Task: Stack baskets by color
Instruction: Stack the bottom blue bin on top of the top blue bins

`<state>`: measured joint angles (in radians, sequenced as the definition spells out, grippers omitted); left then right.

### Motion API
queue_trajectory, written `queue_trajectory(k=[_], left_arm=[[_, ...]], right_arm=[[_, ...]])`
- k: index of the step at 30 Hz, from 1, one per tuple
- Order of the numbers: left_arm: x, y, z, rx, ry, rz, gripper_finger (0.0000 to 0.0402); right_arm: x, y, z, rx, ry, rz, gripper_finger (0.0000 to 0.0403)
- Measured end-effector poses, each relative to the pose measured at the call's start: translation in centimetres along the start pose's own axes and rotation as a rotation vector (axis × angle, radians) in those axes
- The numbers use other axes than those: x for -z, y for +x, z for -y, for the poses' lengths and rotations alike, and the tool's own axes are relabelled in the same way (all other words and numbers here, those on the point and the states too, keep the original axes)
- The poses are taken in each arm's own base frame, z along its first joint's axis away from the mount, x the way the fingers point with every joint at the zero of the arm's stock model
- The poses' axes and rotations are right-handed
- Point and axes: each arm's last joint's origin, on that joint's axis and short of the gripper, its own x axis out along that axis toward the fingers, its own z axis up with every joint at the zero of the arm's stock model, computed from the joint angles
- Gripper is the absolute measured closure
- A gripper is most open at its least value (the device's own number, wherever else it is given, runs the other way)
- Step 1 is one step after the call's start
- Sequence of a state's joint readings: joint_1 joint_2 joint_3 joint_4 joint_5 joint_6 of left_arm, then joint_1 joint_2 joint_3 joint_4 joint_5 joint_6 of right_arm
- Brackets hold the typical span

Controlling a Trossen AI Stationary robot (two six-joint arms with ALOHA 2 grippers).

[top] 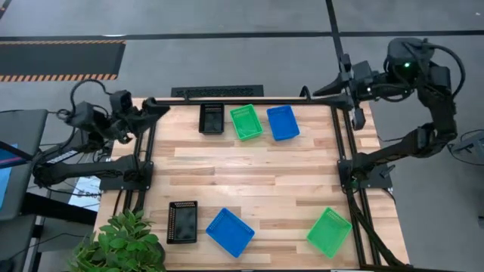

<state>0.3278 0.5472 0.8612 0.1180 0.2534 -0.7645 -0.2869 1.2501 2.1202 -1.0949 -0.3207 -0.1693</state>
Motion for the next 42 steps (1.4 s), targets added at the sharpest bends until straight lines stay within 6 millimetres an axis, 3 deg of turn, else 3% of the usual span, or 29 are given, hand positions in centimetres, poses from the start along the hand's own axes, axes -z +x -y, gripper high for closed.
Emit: queue_trajectory(k=[4,9,19,23,28,37,42], left_arm=[[-1.4,-0.1,1.3,0.130,0.097,0.141,0.0145],[-2.3,-0.7,2.5,0.219,0.198,0.263,0.0145],[-4.0,-2.4,4.4,0.299,0.426,0.552,0.0145],[-4.0,-2.3,4.3,0.292,0.371,0.532,0.0145],[-3.2,-1.5,3.3,0.241,0.201,0.391,0.0145],[-4.2,-2.5,4.2,0.209,0.374,0.608,0.0145],[-4.2,-2.3,3.8,0.153,0.312,0.613,0.0145]], right_arm=[[-0.7,-0.8,-0.2,-0.005,-0.078,0.086,0.0300],[-1.7,-3.5,-1.0,-0.006,-0.134,0.222,0.0300],[-1.4,-8.9,-2.9,0.027,-0.186,0.335,0.0300],[-1.2,-11.1,-3.5,0.096,-0.131,0.375,0.0300],[-1.1,-10.9,-3.4,0.100,-0.126,0.358,0.0300],[-1.1,-12.3,-3.8,0.145,-0.202,0.404,0.0300],[-1.1,-12.5,-3.8,0.143,-0.184,0.415,0.0300]])
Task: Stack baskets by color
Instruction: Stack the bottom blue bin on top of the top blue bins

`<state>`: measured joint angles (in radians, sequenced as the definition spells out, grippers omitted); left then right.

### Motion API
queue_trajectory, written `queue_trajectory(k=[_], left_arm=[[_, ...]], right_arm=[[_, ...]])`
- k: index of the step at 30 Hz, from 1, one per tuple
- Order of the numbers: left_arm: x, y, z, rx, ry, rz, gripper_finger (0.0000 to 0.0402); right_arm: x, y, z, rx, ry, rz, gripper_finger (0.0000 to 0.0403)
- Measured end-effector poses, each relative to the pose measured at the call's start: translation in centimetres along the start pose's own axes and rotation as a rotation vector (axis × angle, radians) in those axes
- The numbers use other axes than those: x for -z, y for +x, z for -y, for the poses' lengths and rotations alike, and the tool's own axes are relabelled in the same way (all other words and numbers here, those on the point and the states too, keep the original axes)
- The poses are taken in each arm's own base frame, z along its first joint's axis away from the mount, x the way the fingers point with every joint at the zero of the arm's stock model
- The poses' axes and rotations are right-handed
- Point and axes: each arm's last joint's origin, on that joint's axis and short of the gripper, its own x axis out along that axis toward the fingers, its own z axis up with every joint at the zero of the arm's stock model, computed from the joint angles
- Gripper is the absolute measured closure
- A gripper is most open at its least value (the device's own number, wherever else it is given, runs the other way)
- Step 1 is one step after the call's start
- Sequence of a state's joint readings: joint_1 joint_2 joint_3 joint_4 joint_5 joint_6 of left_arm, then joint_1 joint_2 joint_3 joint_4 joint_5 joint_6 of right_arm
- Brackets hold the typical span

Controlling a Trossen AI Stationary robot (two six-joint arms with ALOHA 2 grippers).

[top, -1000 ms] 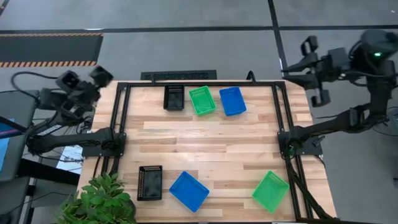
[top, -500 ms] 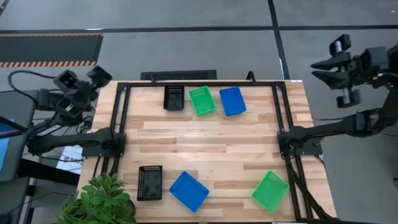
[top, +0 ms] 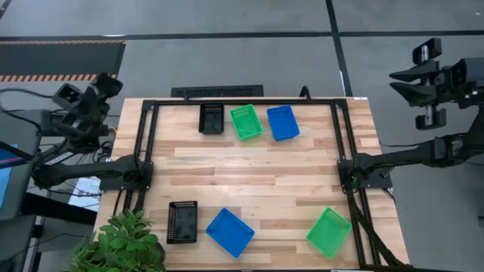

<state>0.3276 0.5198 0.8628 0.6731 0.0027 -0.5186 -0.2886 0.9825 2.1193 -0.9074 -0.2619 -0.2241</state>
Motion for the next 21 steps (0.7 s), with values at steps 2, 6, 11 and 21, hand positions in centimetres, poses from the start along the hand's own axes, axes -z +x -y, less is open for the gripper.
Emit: queue_trajectory(k=[2,6,11,21], left_arm=[[0.6,0.0,-0.4,-0.051,-0.053,-0.057,0.0145],[3.1,-0.7,-1.8,-0.218,-0.128,-0.315,0.0145],[7.3,-3.6,-4.1,-0.552,-0.206,-0.761,0.0145],[13.2,-5.6,-5.7,-0.677,-0.282,-1.279,0.0145]], right_arm=[[-0.2,-0.1,0.0,0.004,0.018,0.015,0.0300],[0.1,-0.2,-0.1,-0.002,0.068,-0.011,0.0300],[0.9,0.9,0.0,-0.014,0.128,-0.088,0.0300],[4.9,5.8,0.7,0.021,0.304,-0.390,0.0300]])
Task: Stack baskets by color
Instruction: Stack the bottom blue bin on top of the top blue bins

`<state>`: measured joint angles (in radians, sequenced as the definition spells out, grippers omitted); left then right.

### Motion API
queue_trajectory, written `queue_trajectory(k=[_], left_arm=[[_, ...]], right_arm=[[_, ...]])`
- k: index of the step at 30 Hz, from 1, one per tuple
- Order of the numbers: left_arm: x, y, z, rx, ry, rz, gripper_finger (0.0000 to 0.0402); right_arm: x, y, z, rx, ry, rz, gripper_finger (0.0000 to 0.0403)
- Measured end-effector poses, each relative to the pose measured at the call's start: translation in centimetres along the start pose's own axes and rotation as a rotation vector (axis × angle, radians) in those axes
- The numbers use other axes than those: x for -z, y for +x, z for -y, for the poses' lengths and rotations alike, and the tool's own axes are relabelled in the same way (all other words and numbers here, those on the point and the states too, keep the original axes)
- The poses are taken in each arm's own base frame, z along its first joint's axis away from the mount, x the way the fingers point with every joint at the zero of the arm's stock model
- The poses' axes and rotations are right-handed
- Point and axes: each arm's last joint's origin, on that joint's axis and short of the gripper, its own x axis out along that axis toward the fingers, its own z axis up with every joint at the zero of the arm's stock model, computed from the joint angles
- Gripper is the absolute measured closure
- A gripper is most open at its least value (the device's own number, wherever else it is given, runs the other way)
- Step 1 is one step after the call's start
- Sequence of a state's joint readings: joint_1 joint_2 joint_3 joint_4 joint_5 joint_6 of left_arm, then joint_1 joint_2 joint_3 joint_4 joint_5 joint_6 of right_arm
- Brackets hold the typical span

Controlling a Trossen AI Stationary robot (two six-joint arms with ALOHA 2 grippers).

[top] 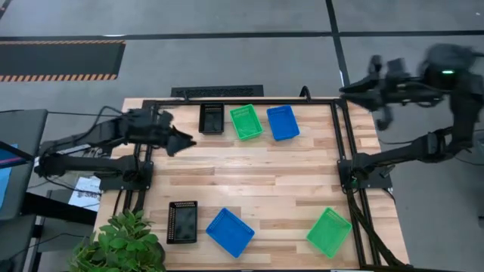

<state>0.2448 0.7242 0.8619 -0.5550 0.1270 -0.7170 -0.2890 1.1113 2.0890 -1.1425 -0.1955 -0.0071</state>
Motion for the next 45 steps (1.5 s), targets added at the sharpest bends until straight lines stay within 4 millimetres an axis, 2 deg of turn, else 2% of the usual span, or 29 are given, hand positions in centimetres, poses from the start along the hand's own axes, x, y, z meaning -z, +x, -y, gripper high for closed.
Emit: queue_trajectory(k=[5,8,15,20,28,36,40,45], left_arm=[[1.3,2.4,-0.3,-0.066,0.033,-0.189,0.0145],[2.0,3.2,-0.3,-0.081,0.060,-0.274,0.0145],[3.2,3.0,0.2,-0.052,0.073,-0.373,0.0145],[4.1,2.3,0.4,-0.052,0.094,-0.430,0.0145],[5.0,1.6,1.0,-0.041,0.131,-0.466,0.0145],[5.7,1.3,1.6,-0.015,0.220,-0.474,0.0145],[5.9,1.2,1.8,-0.018,0.243,-0.467,0.0145],[6.1,1.2,2.0,-0.031,0.248,-0.453,0.0145]], right_arm=[[1.3,4.0,0.8,0.000,0.040,-0.163,0.0300],[2.0,6.5,1.3,0.000,0.059,-0.239,0.0300],[5.2,14.1,2.7,0.028,0.244,-0.473,0.0300],[8.5,19.5,2.1,0.007,0.314,-0.659,0.0300],[14.0,26.7,-2.5,-0.044,0.335,-0.909,0.0300],[19.0,31.5,-8.2,-0.037,0.388,-1.056,0.0293],[21.2,33.2,-11.3,-0.072,0.362,-1.083,0.0254],[25.4,35.9,-14.8,-0.071,0.378,-1.129,0.0185]])
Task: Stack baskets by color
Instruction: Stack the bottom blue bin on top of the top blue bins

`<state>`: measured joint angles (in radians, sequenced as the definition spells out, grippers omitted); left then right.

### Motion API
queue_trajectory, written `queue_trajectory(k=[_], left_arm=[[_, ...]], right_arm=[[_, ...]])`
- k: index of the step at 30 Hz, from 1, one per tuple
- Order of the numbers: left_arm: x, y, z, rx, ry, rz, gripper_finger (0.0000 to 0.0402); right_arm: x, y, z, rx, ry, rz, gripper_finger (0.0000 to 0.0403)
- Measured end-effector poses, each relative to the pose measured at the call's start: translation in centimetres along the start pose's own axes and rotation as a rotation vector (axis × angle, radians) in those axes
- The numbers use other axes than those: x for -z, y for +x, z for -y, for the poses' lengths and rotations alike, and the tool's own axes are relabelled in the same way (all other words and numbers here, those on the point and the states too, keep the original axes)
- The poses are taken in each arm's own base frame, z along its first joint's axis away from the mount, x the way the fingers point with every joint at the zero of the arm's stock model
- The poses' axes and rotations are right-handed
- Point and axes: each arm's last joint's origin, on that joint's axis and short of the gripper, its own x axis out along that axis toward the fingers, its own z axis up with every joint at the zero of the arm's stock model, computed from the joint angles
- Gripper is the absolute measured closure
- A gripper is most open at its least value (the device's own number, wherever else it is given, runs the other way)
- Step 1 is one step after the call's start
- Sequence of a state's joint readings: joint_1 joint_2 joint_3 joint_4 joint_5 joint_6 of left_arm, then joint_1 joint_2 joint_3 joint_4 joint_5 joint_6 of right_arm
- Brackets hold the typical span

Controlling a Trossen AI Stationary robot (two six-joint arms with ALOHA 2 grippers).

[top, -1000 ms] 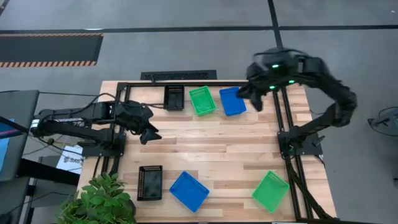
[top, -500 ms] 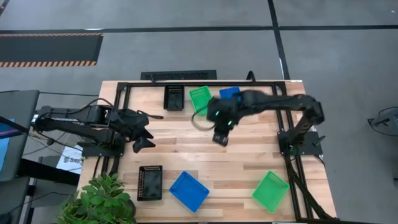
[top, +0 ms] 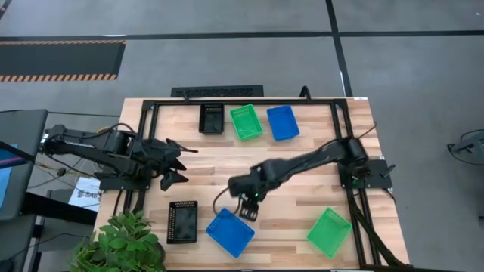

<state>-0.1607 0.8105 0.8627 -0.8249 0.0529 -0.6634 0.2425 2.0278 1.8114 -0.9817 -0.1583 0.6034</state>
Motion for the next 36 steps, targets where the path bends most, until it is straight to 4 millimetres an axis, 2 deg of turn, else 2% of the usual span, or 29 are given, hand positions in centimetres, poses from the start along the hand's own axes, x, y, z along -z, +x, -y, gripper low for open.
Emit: queue_trajectory(k=[3,6,10,15,20,25,29,32,36], left_arm=[[0.1,0.0,0.1,-0.011,-0.008,0.012,0.0145],[0.1,0.0,0.2,-0.025,-0.017,0.023,0.0145],[0.1,0.0,0.2,-0.032,-0.015,0.030,0.0145],[0.1,0.1,0.2,-0.041,-0.023,0.037,0.0145],[0.1,0.1,0.2,-0.057,-0.024,0.051,0.0145],[0.1,0.1,0.3,-0.033,-0.076,0.043,0.0145],[0.3,0.1,0.9,0.099,-0.068,-0.051,0.0145],[0.3,-0.1,2.2,0.273,-0.020,-0.081,0.0145],[0.7,0.5,4.1,0.374,0.003,-0.122,0.0145]], right_arm=[[-0.1,3.3,-0.9,-0.010,0.029,0.001,0.0160],[-0.1,6.1,-1.5,-0.016,0.064,0.001,0.0154],[0.4,8.3,-1.7,0.037,0.088,-0.007,0.0155],[0.5,9.8,-1.9,0.061,0.094,0.015,0.0157],[0.7,8.8,-2.2,0.060,0.088,0.023,0.0157],[0.5,6.0,-3.5,0.006,0.084,0.125,0.0157],[1.0,4.6,-4.3,0.007,0.066,0.163,0.0157],[1.4,3.4,-5.4,-0.034,0.046,0.197,0.0157],[1.6,2.8,-7.3,-0.138,0.044,0.276,0.0157]])
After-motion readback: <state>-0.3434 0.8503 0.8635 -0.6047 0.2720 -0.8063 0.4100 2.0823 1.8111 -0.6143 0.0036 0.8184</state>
